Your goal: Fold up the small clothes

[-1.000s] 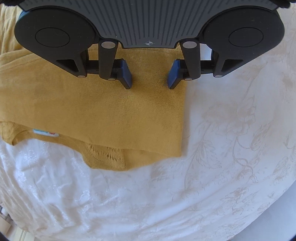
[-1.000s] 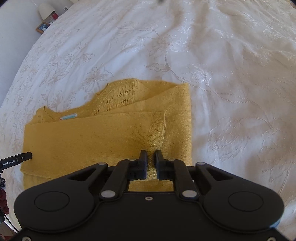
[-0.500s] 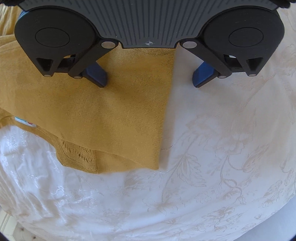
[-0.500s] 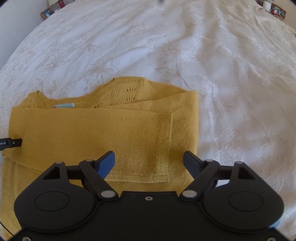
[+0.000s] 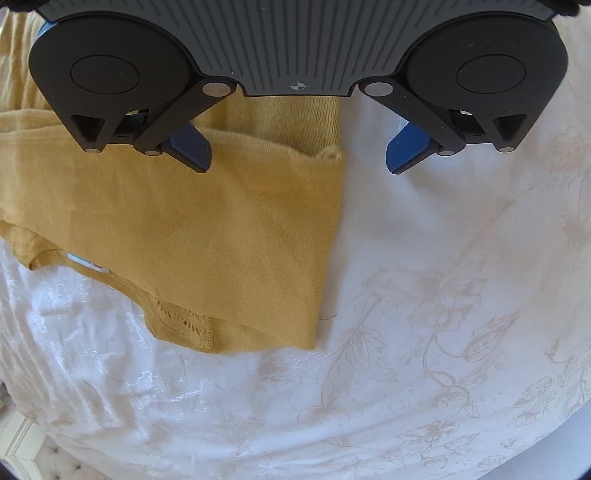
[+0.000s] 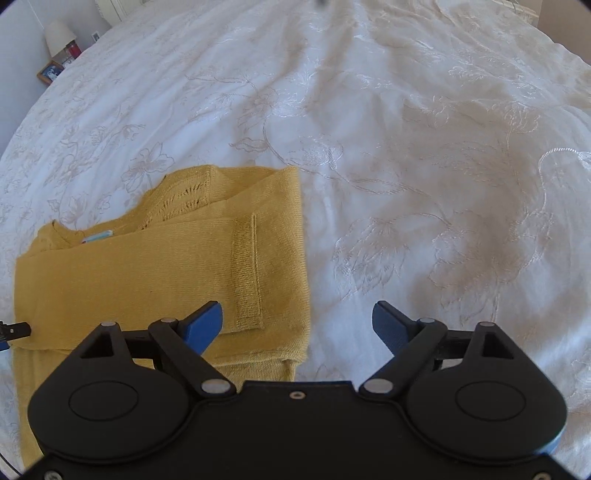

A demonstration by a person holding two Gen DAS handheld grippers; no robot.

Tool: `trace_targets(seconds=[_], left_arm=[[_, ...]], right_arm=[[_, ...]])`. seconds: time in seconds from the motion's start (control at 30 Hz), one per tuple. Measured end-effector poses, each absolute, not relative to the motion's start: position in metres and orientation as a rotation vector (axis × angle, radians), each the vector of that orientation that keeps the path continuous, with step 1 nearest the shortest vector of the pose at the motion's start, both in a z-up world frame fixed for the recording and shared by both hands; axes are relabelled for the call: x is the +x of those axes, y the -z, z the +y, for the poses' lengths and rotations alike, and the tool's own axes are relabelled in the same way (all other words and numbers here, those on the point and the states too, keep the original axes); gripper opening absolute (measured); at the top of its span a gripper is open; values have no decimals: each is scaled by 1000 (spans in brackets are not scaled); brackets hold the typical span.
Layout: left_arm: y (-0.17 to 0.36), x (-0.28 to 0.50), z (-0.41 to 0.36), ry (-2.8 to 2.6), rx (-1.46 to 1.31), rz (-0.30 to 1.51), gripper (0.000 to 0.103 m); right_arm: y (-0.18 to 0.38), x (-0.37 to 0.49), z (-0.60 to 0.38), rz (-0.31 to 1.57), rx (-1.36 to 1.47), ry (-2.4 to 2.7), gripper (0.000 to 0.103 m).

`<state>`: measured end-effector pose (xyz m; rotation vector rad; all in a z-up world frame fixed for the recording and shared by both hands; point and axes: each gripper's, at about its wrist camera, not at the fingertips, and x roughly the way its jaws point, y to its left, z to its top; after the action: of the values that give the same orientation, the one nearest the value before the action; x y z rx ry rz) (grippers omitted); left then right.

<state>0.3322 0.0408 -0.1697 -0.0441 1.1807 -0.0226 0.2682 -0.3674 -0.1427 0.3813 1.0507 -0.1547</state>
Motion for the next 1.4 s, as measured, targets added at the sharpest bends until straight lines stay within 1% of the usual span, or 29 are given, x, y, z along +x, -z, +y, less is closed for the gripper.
trace_targets(seconds=[0.03,0.37,0.53,0.8,0.97,1.03,1.4], left_arm=[[165,323,40,25,-48,1176,103],[130,229,37,36,-72,1124,103],[124,182,39,11,-81,1112,103],[130,134,45,25,-80,1142,103],[139,114,47,107,-16,1157,103],[141,105,50,146,0,1150,103],[154,52,77,237,57,1141,103]], right_arm=[[140,262,-366,1045,382,140,93],[129,199,-345,1058,372,-13,94],[133,170,-338,1081,356,-90,94],[132,130,-329,1100,321,-146,95],[132,98,-324,1092,356,-108,96],[133,84,-321,1094,373,-88,99],[143,17,-294,1110,413,6,99]])
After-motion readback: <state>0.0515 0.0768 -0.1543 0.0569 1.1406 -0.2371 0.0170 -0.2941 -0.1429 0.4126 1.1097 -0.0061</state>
